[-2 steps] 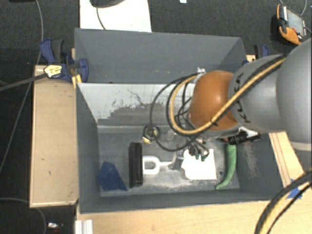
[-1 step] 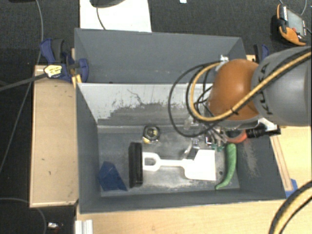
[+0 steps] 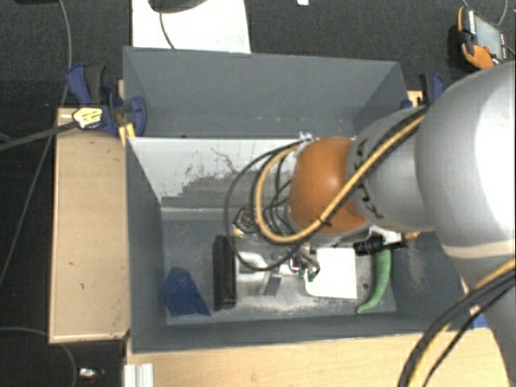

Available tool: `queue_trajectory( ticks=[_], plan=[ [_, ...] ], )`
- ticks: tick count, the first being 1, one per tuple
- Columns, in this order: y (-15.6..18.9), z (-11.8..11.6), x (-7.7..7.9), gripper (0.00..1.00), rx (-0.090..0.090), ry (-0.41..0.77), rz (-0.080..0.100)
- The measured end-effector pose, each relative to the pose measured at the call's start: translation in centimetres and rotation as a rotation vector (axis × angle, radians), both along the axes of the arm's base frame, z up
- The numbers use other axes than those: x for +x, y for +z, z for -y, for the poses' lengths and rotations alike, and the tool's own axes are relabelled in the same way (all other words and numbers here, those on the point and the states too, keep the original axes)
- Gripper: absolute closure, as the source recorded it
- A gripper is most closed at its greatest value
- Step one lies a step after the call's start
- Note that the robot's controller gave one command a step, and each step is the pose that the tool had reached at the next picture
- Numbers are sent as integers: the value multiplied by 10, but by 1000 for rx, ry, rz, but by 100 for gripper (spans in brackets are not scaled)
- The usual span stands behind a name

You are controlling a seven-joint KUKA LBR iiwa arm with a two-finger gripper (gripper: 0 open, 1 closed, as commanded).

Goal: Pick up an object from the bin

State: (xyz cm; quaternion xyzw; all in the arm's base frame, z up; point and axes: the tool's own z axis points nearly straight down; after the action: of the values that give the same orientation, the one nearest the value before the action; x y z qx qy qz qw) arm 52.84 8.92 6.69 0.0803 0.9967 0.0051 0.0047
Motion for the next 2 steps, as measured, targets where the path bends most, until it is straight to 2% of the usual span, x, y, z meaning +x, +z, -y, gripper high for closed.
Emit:
queue_trajectory(
  ticks=[1,2],
  plan=[
    [51,97,27,0,-11,-118,52],
    [13,19,-2,100,5,-132,8]
  ],
)
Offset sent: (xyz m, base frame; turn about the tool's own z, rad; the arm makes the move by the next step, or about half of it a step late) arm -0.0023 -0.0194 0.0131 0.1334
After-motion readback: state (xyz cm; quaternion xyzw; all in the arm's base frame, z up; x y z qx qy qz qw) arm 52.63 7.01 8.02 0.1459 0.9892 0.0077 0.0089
